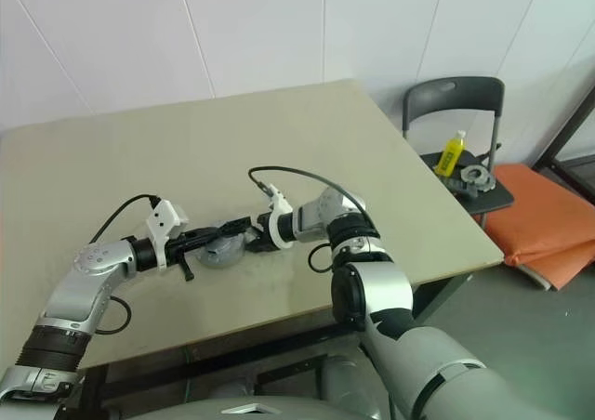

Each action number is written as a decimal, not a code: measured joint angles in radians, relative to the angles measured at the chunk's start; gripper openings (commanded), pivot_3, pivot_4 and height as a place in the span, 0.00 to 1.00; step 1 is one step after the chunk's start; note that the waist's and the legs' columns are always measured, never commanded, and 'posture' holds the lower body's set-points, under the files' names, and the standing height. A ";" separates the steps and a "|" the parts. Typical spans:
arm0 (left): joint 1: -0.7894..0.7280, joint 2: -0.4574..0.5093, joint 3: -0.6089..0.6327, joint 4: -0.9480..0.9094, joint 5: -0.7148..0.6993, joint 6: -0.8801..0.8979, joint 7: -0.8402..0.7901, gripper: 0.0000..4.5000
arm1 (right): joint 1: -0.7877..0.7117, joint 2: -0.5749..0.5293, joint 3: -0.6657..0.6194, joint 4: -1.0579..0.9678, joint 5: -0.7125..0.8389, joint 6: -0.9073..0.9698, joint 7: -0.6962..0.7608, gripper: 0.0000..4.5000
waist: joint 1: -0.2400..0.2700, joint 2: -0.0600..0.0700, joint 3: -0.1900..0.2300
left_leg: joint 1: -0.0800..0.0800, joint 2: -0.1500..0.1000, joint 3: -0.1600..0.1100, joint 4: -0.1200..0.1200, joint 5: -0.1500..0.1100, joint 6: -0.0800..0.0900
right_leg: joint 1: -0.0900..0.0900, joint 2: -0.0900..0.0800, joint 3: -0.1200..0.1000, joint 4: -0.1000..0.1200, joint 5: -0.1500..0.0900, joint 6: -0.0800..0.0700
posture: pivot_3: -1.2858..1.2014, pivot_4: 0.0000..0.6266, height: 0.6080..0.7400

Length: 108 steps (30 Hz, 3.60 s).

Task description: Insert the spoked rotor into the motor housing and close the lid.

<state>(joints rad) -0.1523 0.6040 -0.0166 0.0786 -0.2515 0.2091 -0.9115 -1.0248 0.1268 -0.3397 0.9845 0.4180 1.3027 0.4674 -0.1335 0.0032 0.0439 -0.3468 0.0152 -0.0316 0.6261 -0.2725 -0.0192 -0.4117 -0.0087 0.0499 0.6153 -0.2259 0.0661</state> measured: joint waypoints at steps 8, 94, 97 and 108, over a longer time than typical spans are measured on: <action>-0.019 0.002 0.022 0.015 0.002 -0.004 0.010 0.00 | 0.000 0.000 -0.016 0.003 0.009 -0.012 -0.010 0.38 | -0.003 0.000 0.000 | -0.006 0.000 0.000 0.002 0.000 0.000 | -0.007 0.001 0.000 0.005 0.000 0.000 | 0.52 0.00 1.00; -0.196 -0.255 0.619 0.277 -1.268 0.911 0.824 1.00 | -0.086 -0.004 -0.211 0.137 0.214 -0.355 -0.046 0.28 | 0.010 -0.022 0.007 | -0.016 0.000 -0.003 0.004 0.000 0.000 | -0.015 0.005 0.002 0.006 0.005 -0.003 | 0.52 0.00 1.00; -0.213 -0.255 0.600 0.297 -1.236 0.900 0.812 1.00 | -0.086 0.000 -0.197 0.137 0.214 -0.347 -0.045 0.28 | 0.009 -0.022 0.007 | -0.016 0.000 -0.003 0.004 0.000 0.000 | -0.015 0.005 0.002 0.006 0.005 -0.003 | 0.52 0.00 1.00; -0.216 -0.275 0.606 0.301 -1.176 0.826 0.727 0.53 | -0.078 0.006 -0.172 0.137 0.214 -0.327 -0.009 0.28 | 0.010 -0.022 0.007 | -0.017 0.000 -0.003 0.005 0.000 0.000 | -0.015 0.005 0.002 0.006 0.005 -0.003 | 0.52 0.00 1.00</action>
<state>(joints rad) -0.3685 0.3291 0.5891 0.3797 -1.4275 1.0354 -0.1842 -1.1033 0.1326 -0.5112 1.1214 0.6316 0.9761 0.4580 -0.1236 -0.0189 0.0507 -0.3640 0.0148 -0.0348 0.6308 -0.2723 -0.0194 -0.4270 -0.0041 0.0516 0.6217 -0.2211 0.0634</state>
